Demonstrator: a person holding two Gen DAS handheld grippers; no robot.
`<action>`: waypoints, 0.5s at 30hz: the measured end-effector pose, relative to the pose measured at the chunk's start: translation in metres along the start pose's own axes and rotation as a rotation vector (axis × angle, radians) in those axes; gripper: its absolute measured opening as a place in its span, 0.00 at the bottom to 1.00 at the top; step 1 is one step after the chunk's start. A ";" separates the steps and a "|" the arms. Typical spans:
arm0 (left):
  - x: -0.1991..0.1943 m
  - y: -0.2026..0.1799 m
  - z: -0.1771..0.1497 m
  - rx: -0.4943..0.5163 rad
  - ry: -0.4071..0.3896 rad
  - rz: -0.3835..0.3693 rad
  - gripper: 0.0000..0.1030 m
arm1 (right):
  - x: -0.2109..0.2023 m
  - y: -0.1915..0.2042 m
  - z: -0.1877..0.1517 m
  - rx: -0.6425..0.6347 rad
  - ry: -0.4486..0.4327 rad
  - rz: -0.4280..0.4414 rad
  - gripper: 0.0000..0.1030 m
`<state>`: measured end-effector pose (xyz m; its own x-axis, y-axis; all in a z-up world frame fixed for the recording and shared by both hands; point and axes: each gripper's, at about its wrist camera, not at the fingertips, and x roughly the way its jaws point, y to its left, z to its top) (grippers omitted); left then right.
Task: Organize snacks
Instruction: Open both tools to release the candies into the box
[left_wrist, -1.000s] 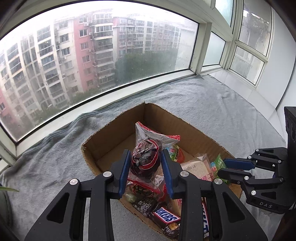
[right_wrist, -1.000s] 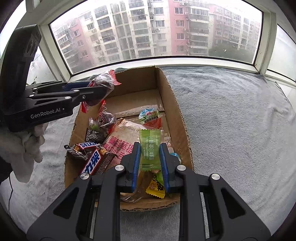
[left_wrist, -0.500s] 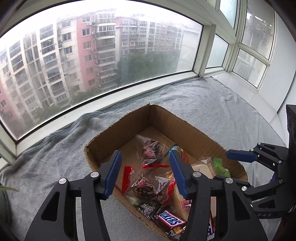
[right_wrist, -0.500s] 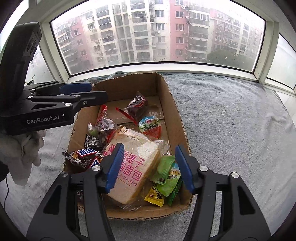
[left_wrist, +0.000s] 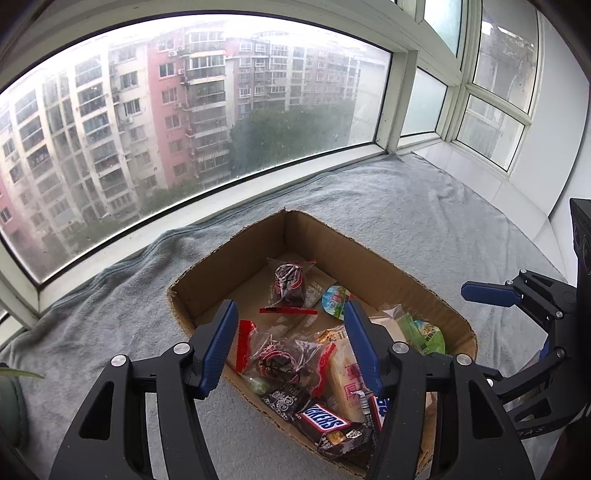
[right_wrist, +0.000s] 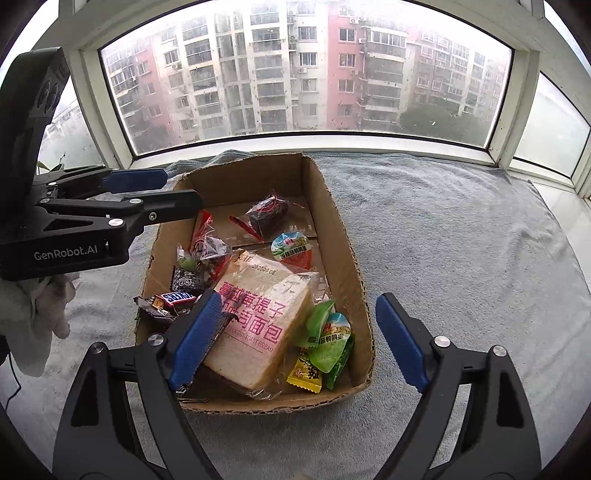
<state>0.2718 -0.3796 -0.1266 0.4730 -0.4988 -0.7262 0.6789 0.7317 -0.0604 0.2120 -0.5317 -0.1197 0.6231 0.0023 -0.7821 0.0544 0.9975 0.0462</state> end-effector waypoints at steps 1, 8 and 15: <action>-0.002 0.000 0.000 -0.003 0.000 -0.001 0.59 | -0.002 0.000 -0.001 0.005 0.001 -0.005 0.85; -0.014 -0.002 -0.001 0.003 -0.005 0.009 0.64 | -0.010 0.006 -0.005 0.021 0.021 -0.038 0.88; -0.030 -0.001 -0.007 -0.016 -0.006 0.024 0.64 | -0.034 0.012 -0.007 0.061 0.006 -0.095 0.88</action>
<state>0.2531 -0.3618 -0.1101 0.4925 -0.4834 -0.7237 0.6580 0.7511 -0.0538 0.1860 -0.5190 -0.0973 0.6086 -0.0915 -0.7882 0.1603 0.9870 0.0092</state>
